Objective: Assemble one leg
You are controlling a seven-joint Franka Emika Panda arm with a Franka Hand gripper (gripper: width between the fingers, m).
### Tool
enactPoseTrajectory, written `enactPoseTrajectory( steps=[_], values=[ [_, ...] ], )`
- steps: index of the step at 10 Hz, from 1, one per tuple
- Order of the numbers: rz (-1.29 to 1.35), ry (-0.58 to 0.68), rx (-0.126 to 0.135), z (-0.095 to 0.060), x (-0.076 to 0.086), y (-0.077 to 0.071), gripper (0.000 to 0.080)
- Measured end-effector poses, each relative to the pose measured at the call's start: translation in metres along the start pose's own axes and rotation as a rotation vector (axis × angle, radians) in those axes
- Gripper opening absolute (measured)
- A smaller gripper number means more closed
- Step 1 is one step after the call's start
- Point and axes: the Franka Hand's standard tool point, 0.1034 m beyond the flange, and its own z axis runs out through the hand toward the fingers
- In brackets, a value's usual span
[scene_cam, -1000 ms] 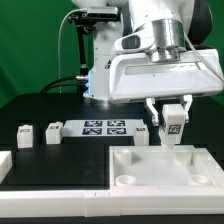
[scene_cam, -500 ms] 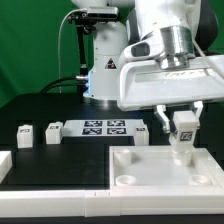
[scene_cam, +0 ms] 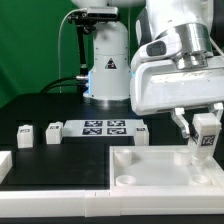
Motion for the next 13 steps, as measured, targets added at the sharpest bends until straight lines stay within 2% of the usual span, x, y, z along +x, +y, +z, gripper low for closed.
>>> enactPoseTrajectory(
  steps=[1,5,8,13],
  values=[
    [-0.02,0.008,0.0,0.002,0.007,0.0,0.029],
    [-0.017,0.002,-0.001,0.003,0.003,0.001,0.029],
    [-0.014,-0.008,0.004,0.013,0.019,0.007,0.029],
    [-0.003,0.03,-0.014,0.022,0.009,0.016,0.029]
  ],
)
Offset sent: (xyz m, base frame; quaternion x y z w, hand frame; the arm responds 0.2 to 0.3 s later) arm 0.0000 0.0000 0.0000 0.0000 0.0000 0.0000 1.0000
